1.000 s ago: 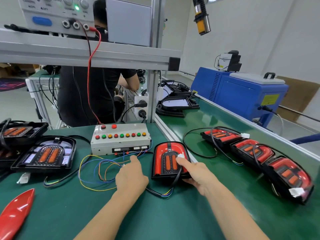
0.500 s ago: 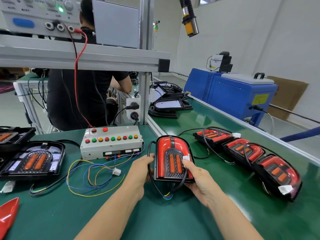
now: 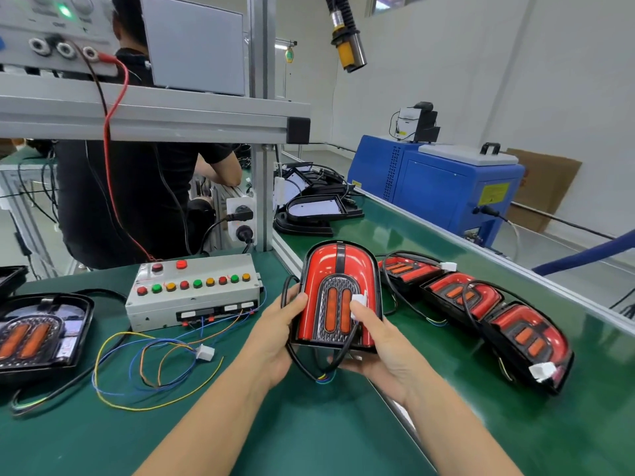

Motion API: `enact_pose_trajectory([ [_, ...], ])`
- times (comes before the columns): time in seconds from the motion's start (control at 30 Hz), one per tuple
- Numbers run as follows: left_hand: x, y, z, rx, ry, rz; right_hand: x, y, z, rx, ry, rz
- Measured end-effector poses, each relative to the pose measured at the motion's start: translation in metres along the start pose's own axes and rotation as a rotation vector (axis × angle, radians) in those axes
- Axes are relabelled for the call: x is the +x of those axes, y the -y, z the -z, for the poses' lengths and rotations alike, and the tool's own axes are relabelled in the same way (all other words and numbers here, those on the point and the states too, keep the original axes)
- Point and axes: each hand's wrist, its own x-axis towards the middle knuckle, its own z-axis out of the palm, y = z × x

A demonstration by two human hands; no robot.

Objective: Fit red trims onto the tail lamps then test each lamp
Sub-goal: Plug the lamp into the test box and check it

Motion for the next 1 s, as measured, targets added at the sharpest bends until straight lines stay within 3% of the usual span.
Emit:
enact_pose_trajectory([
  [0.13,0.009,-0.001,-0.009,0.079,-0.040,0.034,0.006,0.005,0.004,-0.057,-0.072,0.079],
  [0.53,0.012,0.010,0.027,0.674,-0.116,-0.020,0.072,0.064,0.028,0.037,-0.449,0.198],
  [0.8,0.023,0.009,0.020,1.105,0.015,-0.234,0.118,0.081,0.029,0.037,-0.663,0.273],
  [1.0,0.060,0.005,-0.026,1.331,0.148,-0.318,0.137,0.088,0.037,-0.215,-0.760,0.297],
])
